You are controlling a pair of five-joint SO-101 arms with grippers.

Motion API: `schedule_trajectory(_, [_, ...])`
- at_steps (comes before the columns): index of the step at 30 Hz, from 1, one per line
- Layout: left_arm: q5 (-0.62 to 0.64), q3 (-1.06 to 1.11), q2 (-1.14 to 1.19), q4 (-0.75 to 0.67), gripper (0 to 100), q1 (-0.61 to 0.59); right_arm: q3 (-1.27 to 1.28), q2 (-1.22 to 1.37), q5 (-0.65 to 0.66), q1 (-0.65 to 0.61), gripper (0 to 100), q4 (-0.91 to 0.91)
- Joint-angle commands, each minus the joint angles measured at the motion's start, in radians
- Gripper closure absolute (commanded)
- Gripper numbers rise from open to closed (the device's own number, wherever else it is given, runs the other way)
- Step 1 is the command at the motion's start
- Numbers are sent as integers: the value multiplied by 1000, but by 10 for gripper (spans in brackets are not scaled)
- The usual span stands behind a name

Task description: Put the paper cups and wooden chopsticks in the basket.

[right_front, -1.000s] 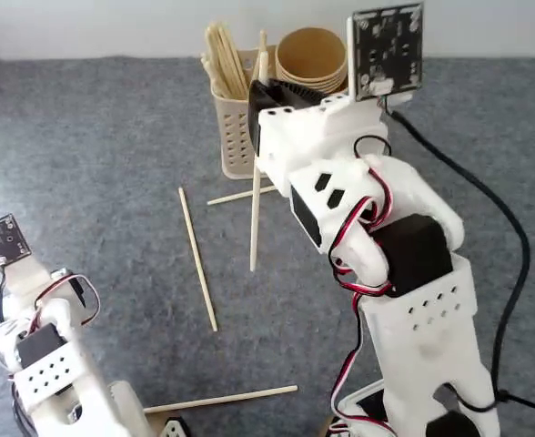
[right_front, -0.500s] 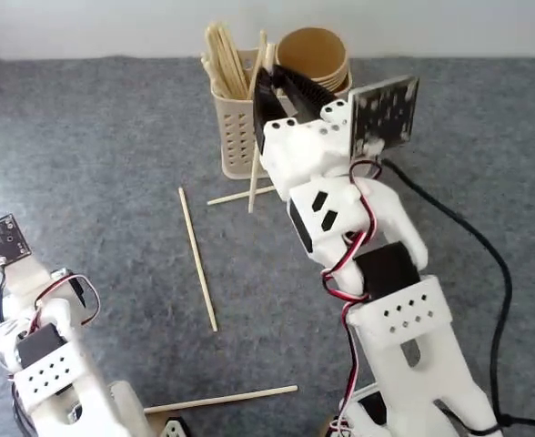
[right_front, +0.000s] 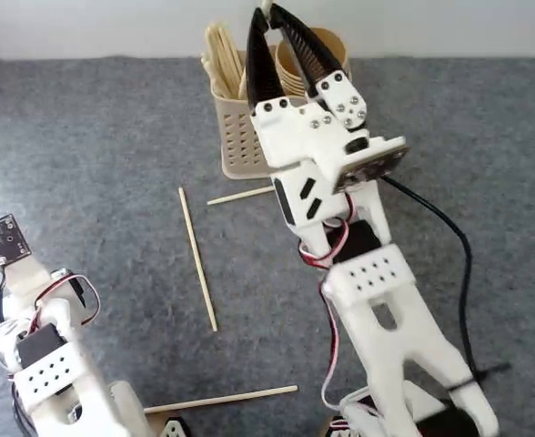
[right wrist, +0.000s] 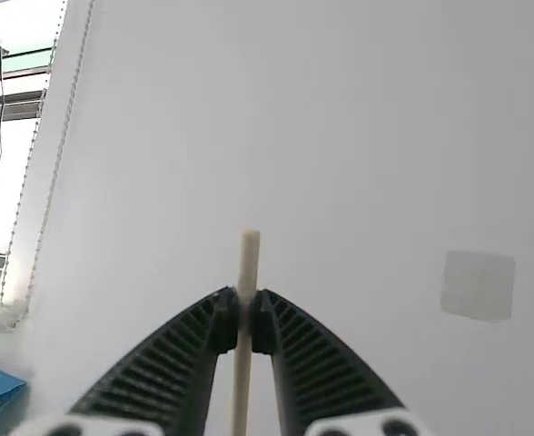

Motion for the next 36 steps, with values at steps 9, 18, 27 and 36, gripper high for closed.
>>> schedule_trajectory(9, [3,-56,-18,-20,906,8,-80,315,144,44,991,-211])
schedule_trajectory(18, [2,-56,-18,-20,906,23,-83,317,144,39,847,65])
schedule_trajectory(27, [3,-61,-18,-20,906,-8,-84,7,-158,30,812,628])
schedule_trajectory(36, [9,-56,-18,-51,906,-26,-181,-54,-282,-84,812,1320])
